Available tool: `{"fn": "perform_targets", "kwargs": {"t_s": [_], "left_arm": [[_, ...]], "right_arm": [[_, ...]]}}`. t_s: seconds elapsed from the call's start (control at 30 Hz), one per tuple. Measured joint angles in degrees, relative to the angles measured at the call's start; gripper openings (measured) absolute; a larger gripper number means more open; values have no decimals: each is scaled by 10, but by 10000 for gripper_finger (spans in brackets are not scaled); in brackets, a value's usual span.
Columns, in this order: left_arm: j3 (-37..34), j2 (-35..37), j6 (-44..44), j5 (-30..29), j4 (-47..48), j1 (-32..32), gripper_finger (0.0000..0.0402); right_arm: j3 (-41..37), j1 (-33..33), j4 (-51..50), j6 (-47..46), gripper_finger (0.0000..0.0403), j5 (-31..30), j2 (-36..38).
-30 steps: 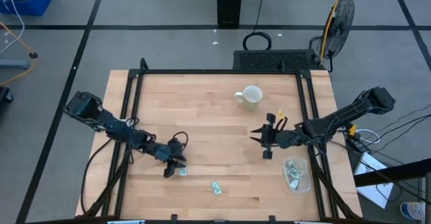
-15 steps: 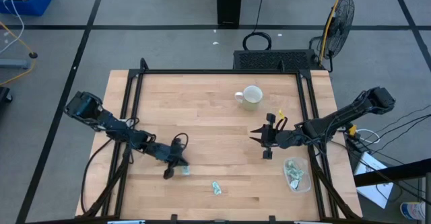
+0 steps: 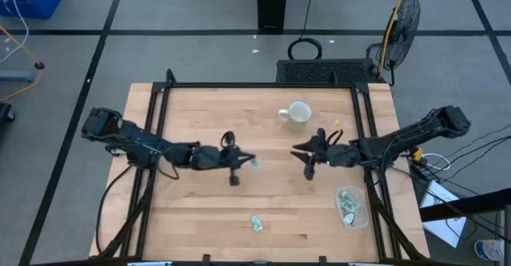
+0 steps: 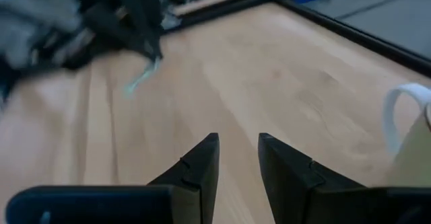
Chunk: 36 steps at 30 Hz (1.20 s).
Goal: Pick and place Stevia / Truvia into bins
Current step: Put the stevia packet into the transparent bin
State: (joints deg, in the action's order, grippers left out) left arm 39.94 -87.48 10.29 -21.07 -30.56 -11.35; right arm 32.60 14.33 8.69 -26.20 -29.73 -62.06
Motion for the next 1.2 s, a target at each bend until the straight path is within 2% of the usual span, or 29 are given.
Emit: {"fn": "perform_targets", "kwargs": {"t_s": [0.1,0.2,0.3,0.5,0.63,0.73,0.9,1.07,1.2], "left_arm": [[57,-37,44,5,0,14,15],[112,-87,95,5,18,23,8],[161,-129,107,3,41,25,7],[225,-163,146,-18,65,24,16],[238,-166,160,-1,76,27,6],[238,-165,160,2,92,28,19],[237,-165,164,2,115,28,26],[237,-165,173,0,93,31,7],[237,-165,180,23,91,33,17]], "right_arm": [[-9,-31,40,-18,103,55,-14],[-41,-55,128,-45,113,127,-44],[-67,-69,225,-52,129,151,-63],[-101,-96,263,-114,163,225,-67],[-116,-102,289,-135,173,238,-68],[-122,-103,330,-137,172,270,-67],[-124,-103,363,-136,167,271,-67],[-124,-103,349,-137,167,283,-68],[-124,-103,350,-137,164,282,-68]]}}
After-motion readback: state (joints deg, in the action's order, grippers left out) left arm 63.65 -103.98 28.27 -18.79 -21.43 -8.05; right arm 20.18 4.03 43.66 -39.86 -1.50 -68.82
